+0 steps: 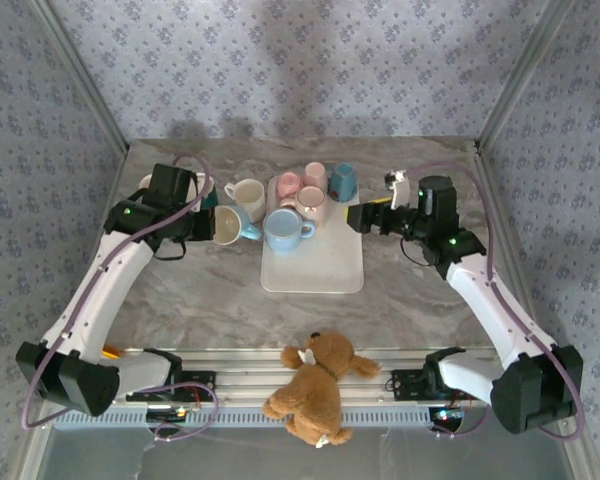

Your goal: Turn the mug right side up

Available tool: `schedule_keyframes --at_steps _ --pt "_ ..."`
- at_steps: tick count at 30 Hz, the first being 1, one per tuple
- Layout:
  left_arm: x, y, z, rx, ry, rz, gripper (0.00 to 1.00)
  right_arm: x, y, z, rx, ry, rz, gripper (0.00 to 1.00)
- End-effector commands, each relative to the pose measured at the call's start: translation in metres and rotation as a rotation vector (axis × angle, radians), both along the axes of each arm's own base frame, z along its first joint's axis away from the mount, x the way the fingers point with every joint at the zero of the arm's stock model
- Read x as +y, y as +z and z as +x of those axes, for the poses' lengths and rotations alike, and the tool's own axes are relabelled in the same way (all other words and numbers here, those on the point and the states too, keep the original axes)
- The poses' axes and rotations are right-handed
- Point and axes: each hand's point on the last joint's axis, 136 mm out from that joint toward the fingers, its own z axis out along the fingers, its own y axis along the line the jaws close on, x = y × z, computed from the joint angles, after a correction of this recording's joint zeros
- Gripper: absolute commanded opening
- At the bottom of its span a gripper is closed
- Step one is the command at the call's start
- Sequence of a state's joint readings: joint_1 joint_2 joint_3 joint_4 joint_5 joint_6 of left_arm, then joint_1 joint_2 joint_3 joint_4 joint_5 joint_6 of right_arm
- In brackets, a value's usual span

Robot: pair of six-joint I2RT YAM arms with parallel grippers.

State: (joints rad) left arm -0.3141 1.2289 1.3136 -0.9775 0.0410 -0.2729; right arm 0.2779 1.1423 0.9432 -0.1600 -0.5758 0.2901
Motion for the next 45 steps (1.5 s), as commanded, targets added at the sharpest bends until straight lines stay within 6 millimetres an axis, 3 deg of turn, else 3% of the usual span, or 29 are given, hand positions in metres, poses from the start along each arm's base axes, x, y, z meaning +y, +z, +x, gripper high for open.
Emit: schedule_keyframes --at_steps 1,7,18,24,37,45 --pt "0.014 0.003 0.001 0.035 0.094 -0.031 0.00 0.023 0.007 -0.010 0.009 0.128 0.016 0.88" --pt "0.042 -0.027 0.002 0.143 0.187 -0.025 0.00 0.052 -0.005 -0.024 0.037 0.255 -0.026 0.86" --pt "0.099 -0.073 0.008 0.241 0.320 -0.020 0.00 0.062 -0.017 -0.025 0.070 0.271 -0.053 0.86" --pt "0.114 -0.094 0.025 0.277 0.344 -0.043 0.00 0.062 -0.023 -0.027 0.085 0.271 -0.062 0.86" --pt "0.139 -0.110 0.054 0.312 0.349 0.004 0.00 0.060 -0.035 -0.030 0.105 0.266 -0.077 0.86" --pt "0.149 -0.118 0.060 0.331 0.357 0.009 0.02 0.060 -0.036 -0.029 0.103 0.269 -0.082 0.86"
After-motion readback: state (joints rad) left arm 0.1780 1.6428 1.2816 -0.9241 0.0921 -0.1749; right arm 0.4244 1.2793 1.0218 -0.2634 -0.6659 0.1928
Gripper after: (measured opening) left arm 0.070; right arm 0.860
